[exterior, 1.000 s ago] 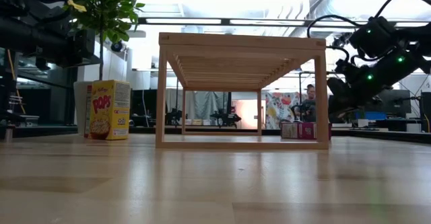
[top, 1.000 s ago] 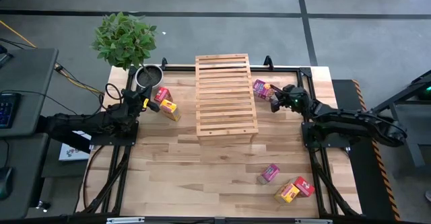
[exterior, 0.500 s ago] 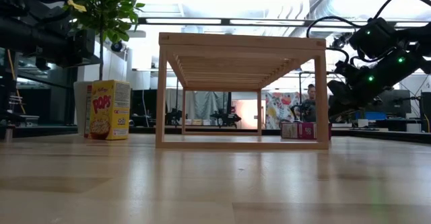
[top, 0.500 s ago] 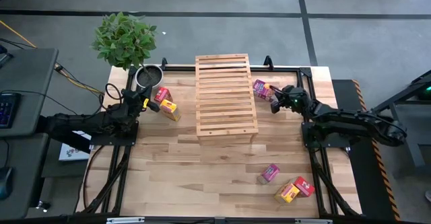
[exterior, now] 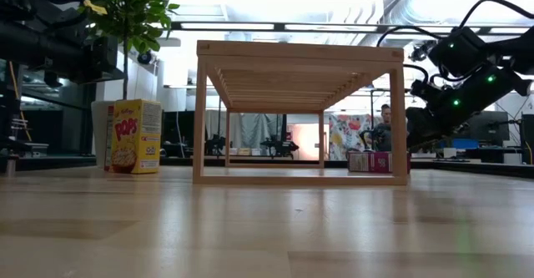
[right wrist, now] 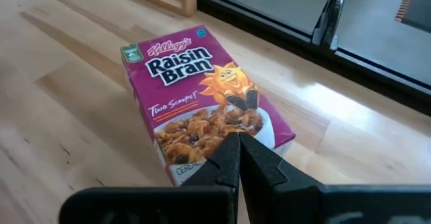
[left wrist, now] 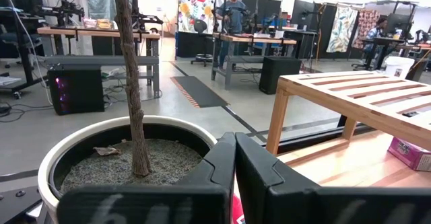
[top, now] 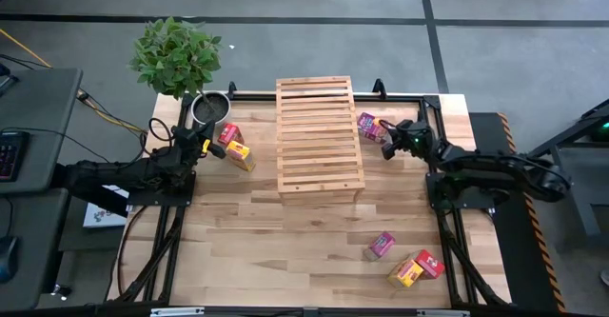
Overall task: Stack cereal on shelf
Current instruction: Put the top violet cereal box on the shelf
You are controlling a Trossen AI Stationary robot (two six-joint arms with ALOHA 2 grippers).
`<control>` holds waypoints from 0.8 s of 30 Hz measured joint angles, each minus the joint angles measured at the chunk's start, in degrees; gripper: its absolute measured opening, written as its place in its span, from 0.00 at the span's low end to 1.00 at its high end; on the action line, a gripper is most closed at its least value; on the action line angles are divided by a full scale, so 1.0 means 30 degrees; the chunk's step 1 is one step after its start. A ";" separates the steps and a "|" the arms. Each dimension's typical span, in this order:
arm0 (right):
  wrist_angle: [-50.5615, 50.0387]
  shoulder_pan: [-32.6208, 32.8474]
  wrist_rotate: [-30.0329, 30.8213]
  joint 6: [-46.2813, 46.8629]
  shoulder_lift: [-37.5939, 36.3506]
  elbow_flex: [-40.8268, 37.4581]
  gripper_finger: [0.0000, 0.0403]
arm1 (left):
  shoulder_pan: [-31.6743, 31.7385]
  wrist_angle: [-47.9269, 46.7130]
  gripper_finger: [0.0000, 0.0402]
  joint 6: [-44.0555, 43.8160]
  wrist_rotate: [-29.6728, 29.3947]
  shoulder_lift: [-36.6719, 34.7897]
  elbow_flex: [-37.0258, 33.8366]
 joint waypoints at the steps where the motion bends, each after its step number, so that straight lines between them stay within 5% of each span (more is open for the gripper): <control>1: 0.0017 -0.0173 -0.0193 -0.0047 0.0063 0.0000 0.00 | 0.0007 0.0006 0.01 0.0000 0.0000 0.0003 -0.0001; 13: 0.0194 -0.0760 -0.1890 0.0087 0.0180 0.0000 0.00 | 0.0000 0.0000 0.01 0.0000 0.0000 0.0003 0.0000; 24: -0.0429 -0.0760 -0.1309 -0.0014 0.0172 0.0000 0.00 | 0.0007 0.0004 0.01 0.0000 0.0000 0.0001 0.0006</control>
